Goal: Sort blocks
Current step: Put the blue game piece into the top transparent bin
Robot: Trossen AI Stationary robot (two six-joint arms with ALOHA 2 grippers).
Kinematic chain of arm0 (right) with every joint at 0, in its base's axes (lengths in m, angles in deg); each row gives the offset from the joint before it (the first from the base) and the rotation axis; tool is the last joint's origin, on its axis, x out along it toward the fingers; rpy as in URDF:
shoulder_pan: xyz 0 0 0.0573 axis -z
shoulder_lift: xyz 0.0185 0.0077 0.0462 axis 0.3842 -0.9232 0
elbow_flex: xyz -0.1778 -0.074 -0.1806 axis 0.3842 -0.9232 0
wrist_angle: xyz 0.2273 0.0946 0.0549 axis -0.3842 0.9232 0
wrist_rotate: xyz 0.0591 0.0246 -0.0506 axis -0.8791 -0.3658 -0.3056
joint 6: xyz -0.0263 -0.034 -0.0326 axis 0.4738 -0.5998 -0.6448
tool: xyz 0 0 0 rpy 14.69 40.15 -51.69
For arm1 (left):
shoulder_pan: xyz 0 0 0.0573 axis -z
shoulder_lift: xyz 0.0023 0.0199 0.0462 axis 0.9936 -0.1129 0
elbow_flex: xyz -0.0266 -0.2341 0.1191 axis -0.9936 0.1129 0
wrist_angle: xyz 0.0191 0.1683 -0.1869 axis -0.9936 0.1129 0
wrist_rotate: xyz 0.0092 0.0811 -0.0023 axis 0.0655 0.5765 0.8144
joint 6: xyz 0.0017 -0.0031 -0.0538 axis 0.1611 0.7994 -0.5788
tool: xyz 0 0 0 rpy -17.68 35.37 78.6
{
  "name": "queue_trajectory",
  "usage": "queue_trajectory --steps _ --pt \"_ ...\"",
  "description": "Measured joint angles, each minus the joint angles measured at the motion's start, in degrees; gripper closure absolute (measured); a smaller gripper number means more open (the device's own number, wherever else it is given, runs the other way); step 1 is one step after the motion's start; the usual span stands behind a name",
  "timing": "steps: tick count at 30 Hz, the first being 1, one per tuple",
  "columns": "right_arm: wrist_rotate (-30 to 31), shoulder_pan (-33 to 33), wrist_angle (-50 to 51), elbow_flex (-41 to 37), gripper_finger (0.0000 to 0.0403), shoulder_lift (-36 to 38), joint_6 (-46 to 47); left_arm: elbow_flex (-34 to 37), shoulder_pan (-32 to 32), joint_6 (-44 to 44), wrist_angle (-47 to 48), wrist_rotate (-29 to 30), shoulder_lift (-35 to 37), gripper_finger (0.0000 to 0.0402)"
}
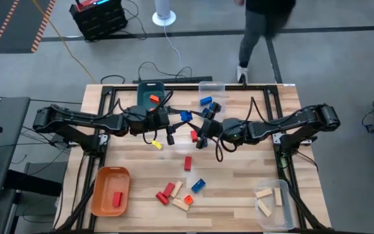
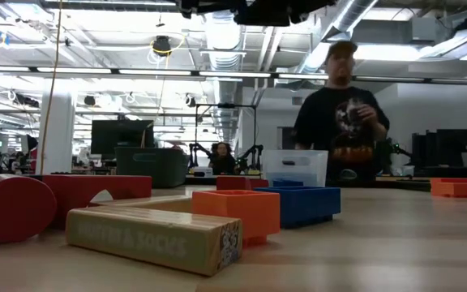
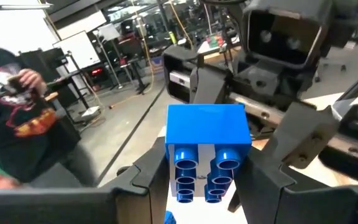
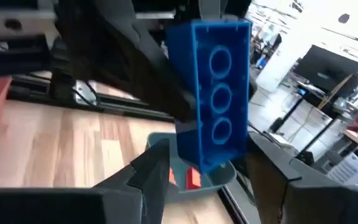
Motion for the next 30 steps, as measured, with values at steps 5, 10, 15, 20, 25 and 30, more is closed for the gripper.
queue_trajectory --steps 5,10,15,20,25,30 --pt "-1.04 -0.06 -1.17 0.00 0.0210 0.00 -0.17 0.00 -0.02 -0.02 -0.02 -1.04 0.00 0.0262" --pt "-1.30 -0.27 -2.41 0.02 0.0212 0.00 -0.63 0.00 -0.02 -0.02 0.62 -1.92 0.00 0.0262" --pt "-1.43 0.02 -2.38 0.02 0.0249 0.00 -0.63 -0.02 -0.02 -0.04 1.03 -2.44 0.02 0.0261" --pt "-1.66 0.00 -2.26 0.00 0.0307 0.00 -0.94 -0.07 -0.06 0.01 1.28 -2.26 0.07 0.0253" --pt "-1.78 -0.11 -1.89 0.00 0.0328 -0.01 -1.46 -0.10 -0.04 -0.21 1.87 -0.78 0.11 0.0242" --pt "-1.73 -0.09 -0.72 0.00 0.0330 -0.03 -0.23 -0.11 -0.02 0.20 2.89 -0.29 0.11 0.0197"
